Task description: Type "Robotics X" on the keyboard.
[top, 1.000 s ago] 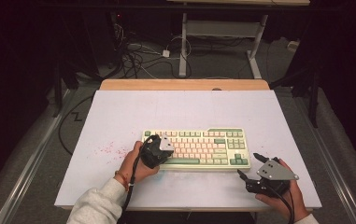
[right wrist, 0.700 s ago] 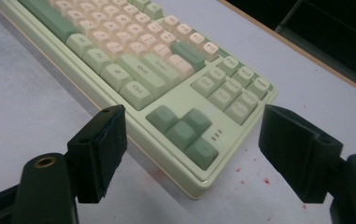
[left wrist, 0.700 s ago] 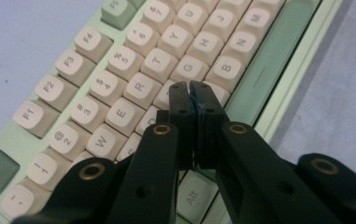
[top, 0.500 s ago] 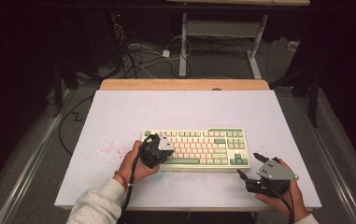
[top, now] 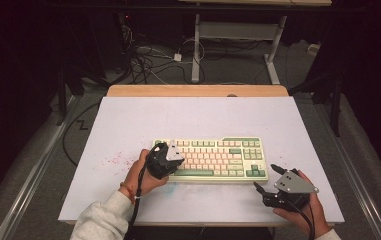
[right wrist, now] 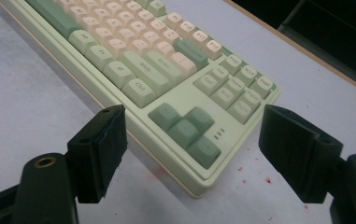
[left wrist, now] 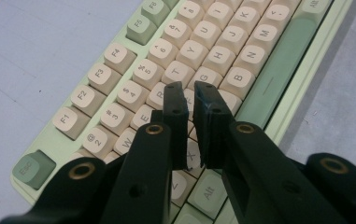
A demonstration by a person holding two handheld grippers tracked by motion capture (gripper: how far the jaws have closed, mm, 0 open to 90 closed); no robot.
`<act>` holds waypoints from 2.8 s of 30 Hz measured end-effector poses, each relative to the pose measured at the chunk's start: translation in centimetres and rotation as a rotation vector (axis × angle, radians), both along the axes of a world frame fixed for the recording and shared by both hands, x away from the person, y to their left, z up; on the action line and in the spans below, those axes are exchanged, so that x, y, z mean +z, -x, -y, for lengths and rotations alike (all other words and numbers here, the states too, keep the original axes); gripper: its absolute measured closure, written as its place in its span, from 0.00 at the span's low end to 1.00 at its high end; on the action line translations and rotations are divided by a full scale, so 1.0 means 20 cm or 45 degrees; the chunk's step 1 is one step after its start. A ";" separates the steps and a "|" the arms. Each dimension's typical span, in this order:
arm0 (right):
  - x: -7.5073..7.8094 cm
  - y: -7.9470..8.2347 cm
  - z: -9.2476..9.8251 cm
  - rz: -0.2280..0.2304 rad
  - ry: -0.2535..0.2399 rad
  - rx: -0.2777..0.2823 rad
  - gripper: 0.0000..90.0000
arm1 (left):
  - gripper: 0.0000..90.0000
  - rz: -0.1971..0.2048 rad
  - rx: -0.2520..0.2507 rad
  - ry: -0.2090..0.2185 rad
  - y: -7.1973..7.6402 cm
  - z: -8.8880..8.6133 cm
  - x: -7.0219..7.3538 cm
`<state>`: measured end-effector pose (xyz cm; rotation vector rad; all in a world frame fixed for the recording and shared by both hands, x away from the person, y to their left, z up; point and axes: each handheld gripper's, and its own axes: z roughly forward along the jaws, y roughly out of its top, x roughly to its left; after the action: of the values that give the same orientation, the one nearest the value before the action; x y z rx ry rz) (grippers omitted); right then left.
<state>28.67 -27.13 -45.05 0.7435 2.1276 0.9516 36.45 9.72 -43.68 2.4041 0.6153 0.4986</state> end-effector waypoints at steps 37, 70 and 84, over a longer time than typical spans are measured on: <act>-0.01 0.00 0.00 -0.012 0.013 0.002 0.27 | 0.92 -0.034 0.062 0.022 -0.05 -0.09 -0.02; -0.01 0.00 -0.01 -0.024 0.030 0.010 0.27 | 0.93 -0.002 0.071 -0.009 -0.05 -0.07 -0.03; -0.01 0.00 -0.01 -0.027 0.027 0.013 0.27 | 0.93 0.016 0.068 0.011 -0.04 -0.08 0.00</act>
<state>28.73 -26.87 -45.31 0.7354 2.1584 0.9289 37.28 11.30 -43.77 2.3800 0.6766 0.5326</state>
